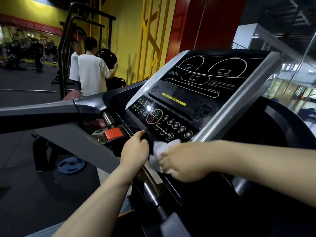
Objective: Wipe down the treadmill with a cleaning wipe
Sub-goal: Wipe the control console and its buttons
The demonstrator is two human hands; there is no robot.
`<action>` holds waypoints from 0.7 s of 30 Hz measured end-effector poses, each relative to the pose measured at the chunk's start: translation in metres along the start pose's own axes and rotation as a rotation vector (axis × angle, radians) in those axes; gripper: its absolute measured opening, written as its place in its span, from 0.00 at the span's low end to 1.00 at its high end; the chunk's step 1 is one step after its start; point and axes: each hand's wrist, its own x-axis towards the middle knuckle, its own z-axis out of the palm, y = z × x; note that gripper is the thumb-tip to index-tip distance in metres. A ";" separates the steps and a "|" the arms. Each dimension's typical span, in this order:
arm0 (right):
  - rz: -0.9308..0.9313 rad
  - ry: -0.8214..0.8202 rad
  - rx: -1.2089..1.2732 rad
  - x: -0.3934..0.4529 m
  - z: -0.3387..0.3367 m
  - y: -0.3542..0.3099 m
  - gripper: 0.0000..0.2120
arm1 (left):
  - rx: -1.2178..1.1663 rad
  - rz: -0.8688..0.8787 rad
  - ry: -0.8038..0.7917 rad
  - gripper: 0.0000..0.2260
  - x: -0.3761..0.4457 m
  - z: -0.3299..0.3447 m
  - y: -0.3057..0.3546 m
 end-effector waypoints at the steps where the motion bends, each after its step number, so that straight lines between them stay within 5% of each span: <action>1: -0.037 0.001 -0.015 -0.015 0.002 -0.007 0.27 | -0.003 0.002 0.006 0.23 0.000 0.001 0.000; 4: -0.010 0.112 -0.018 -0.040 0.010 -0.008 0.19 | -0.006 0.021 0.007 0.22 0.000 0.002 0.000; 12: -0.036 0.196 -0.113 -0.100 0.026 0.021 0.25 | 0.036 0.053 -0.028 0.21 0.000 0.004 -0.004; 16: 0.128 0.331 -0.127 -0.118 0.021 0.049 0.27 | 0.196 0.214 -0.033 0.21 -0.005 0.006 0.001; 21: 0.544 0.393 -0.006 -0.160 -0.013 0.107 0.26 | 0.271 0.574 -0.081 0.27 -0.018 0.010 0.015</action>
